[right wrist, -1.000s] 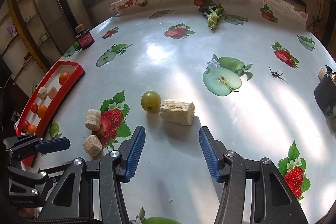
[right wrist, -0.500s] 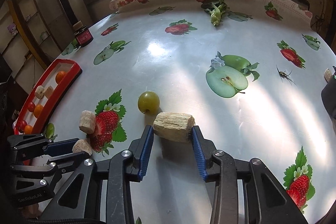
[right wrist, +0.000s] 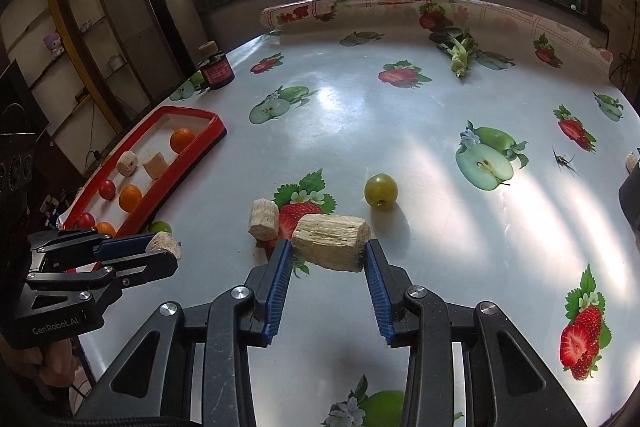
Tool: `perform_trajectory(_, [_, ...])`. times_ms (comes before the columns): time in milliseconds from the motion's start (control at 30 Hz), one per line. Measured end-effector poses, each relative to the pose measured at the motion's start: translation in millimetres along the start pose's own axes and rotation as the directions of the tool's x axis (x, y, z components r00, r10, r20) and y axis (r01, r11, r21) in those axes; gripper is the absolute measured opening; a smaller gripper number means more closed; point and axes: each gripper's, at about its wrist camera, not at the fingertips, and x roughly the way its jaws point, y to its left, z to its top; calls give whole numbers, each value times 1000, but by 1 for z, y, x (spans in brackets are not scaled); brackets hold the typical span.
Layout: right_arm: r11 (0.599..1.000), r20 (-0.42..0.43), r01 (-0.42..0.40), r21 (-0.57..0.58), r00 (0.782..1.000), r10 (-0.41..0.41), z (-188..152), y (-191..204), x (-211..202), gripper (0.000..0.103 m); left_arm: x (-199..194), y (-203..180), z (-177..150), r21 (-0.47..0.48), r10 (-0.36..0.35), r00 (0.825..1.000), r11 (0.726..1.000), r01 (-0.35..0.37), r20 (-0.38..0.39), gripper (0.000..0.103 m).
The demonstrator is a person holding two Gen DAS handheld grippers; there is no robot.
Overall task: Organize fruits
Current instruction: 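Grasp a long beige block with the right gripper while the left grasps another block, then carry both beige blocks into the red tray and open both grippers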
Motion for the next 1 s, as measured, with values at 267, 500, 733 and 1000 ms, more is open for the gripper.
perform_trajectory(267, [998,-9,-40,-52,999,40,7,37,9,38,-25,33,-7,-44,51,998,998,-50,35,23])
perform_trajectory(500, [993,-16,-73,-91,997,72,14,67,19,38,-42,63,-14,-82,99,994,992,-95,49,23])
perform_trajectory(733, [987,-26,-99,-126,995,97,20,93,28,38,-52,87,-20,-116,129,990,986,-122,56,23])
perform_trajectory(1000, [980,-38,-119,-161,993,115,26,118,37,38,-58,107,-26,-145,143,988,980,-133,58,23])
